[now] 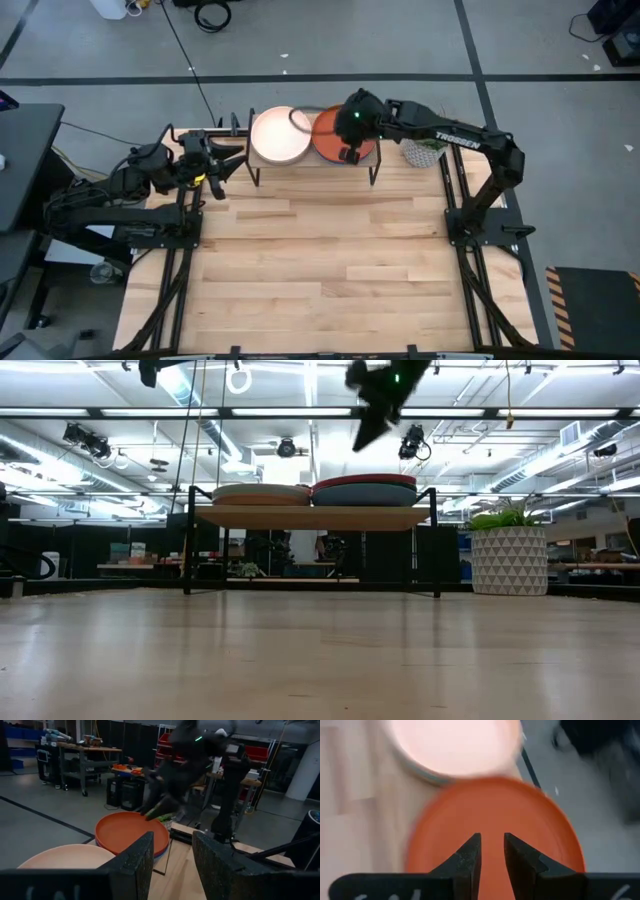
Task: Place and stack plates onto a shelf
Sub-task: Return to Home Position
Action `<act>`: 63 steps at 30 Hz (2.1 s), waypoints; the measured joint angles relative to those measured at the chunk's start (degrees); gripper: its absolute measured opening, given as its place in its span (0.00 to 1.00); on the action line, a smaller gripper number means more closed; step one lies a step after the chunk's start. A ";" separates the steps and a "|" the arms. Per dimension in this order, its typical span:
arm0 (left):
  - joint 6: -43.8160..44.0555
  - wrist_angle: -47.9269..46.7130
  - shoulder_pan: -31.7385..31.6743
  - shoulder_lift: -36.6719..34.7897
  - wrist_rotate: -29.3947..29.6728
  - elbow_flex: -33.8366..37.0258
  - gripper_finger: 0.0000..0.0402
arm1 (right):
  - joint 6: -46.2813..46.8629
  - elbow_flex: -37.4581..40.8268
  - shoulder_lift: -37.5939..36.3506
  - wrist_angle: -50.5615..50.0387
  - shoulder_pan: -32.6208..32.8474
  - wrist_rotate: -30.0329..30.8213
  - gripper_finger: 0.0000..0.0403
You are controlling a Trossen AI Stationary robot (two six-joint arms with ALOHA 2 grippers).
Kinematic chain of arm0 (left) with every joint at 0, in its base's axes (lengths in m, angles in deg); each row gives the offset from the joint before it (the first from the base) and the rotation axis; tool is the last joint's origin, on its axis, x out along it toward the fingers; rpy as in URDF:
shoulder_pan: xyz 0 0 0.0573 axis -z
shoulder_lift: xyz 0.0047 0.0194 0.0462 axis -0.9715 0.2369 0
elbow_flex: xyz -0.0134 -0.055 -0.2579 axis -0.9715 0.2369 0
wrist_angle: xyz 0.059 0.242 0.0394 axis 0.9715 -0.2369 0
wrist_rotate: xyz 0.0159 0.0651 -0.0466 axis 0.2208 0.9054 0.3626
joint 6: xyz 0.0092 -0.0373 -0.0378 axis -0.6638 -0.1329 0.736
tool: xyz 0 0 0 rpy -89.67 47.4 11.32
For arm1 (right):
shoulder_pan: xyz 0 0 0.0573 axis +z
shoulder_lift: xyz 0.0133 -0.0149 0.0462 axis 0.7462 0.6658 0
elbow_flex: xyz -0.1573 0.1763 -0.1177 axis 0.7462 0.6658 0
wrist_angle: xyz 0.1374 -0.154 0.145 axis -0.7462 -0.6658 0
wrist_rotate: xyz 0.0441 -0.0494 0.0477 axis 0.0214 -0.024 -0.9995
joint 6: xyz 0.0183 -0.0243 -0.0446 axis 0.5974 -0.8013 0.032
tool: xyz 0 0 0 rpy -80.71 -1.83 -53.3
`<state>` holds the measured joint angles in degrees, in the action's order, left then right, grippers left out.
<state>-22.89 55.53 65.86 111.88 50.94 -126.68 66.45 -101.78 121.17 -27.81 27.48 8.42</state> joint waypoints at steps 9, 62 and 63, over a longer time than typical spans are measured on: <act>0.71 -0.20 0.11 -0.20 -0.22 0.00 0.35 | 9.35 7.23 2.44 5.14 -9.44 -2.58 0.22; 21.63 13.83 0.17 -24.57 0.22 37.38 0.35 | 47.31 70.62 -38.97 69.16 8.29 -6.14 0.03; 21.69 13.16 0.17 -24.71 0.93 37.35 0.35 | 47.81 72.67 -41.17 69.16 8.19 -6.25 0.03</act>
<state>-1.21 68.69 66.03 87.17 51.87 -89.33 114.26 -29.11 80.00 41.35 35.67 2.17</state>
